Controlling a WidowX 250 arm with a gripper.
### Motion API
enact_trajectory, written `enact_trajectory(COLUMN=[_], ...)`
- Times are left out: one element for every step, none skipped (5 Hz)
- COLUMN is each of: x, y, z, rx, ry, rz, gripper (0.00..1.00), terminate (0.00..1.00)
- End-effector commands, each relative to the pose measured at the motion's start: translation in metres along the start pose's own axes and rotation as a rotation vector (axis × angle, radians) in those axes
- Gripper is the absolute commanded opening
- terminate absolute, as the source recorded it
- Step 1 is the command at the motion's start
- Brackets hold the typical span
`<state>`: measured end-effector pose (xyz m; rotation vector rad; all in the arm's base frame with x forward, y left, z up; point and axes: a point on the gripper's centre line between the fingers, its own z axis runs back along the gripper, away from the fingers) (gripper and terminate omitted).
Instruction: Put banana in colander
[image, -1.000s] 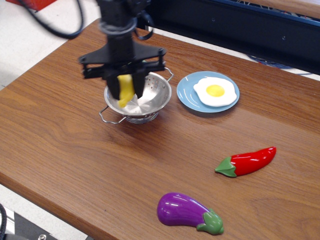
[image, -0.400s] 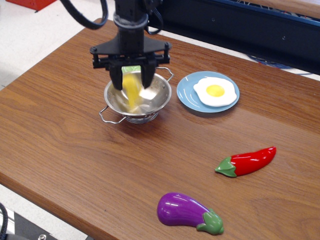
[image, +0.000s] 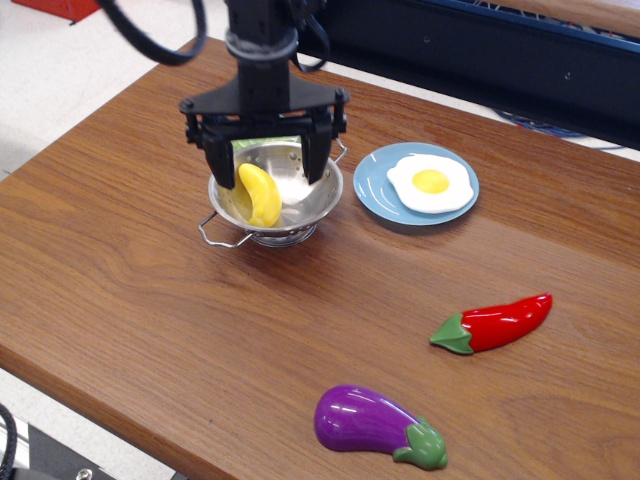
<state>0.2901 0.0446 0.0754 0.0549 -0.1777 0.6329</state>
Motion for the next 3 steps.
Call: enact_trajectory(x=[-0.0048,-0.0048,-0.0048], y=[0.0018,0.0018,0.0018], z=[0.0317,0.0317,0.0317], rx=[-0.048,-0.048,-0.048], ry=[-0.039,-0.039,-0.039], rz=[-0.068,-0.068,-0.068], gripper=[1.00,1.00,1.00], terminate=[0.00,0.00,1.00])
